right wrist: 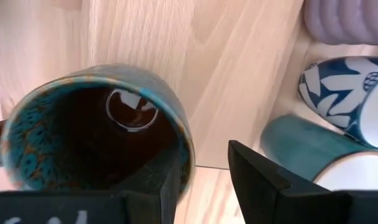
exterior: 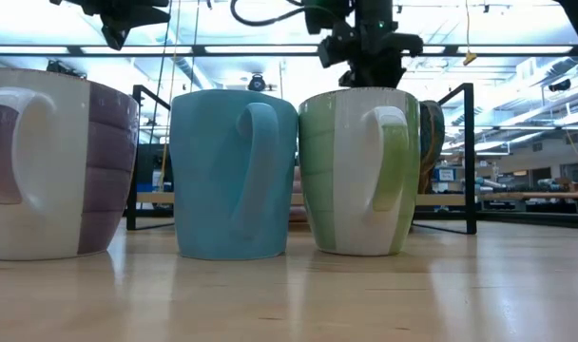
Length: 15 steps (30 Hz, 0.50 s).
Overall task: Place coffee mugs
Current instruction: Put the green mug on the shelf
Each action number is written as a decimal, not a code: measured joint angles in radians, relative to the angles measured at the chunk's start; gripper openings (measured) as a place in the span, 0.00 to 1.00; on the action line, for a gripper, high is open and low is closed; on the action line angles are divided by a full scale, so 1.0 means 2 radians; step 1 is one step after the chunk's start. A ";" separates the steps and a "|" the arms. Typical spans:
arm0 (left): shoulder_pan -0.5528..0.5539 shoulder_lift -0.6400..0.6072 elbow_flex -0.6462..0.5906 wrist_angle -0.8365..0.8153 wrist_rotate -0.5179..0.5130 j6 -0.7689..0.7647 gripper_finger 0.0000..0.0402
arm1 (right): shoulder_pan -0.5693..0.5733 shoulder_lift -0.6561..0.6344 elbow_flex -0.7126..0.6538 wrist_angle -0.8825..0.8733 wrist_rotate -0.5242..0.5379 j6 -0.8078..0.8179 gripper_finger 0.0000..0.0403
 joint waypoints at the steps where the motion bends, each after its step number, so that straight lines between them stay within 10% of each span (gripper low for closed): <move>1: 0.000 0.000 0.000 -0.001 0.000 0.000 0.31 | 0.000 0.000 0.004 -0.004 0.000 0.000 0.35; 15: 0.000 0.000 0.000 -0.001 0.000 -0.021 0.31 | 0.024 0.000 0.042 0.018 -0.020 -0.015 0.35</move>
